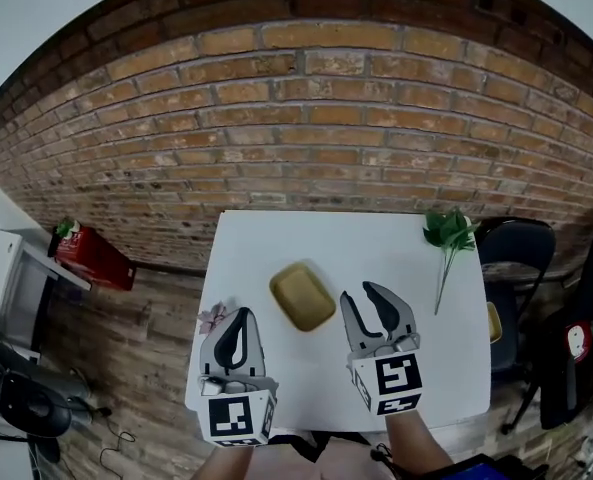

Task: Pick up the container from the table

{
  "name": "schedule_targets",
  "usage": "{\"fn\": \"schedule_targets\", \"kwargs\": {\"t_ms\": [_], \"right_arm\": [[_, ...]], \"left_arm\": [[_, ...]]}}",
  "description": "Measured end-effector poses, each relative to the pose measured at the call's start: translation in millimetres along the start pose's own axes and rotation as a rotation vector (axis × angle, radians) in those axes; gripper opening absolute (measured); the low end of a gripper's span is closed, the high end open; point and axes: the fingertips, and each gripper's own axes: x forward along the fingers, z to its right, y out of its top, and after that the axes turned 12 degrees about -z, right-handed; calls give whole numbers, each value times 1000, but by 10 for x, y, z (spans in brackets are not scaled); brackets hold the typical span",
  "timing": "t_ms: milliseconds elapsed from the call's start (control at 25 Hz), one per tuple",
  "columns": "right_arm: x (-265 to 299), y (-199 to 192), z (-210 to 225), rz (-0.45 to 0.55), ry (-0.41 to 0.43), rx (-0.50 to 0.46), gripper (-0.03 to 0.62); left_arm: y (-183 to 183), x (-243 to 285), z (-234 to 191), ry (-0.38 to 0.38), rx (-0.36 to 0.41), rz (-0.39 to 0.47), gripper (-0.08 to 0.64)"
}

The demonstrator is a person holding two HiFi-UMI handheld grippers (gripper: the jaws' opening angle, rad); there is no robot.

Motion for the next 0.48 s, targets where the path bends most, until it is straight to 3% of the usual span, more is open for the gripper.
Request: {"fn": "schedule_targets", "kwargs": {"t_ms": [480], "right_arm": [[423,270,75,-10,51,-68,141]], "left_arm": [[99,223,-253,74,-49,8,9]]}}
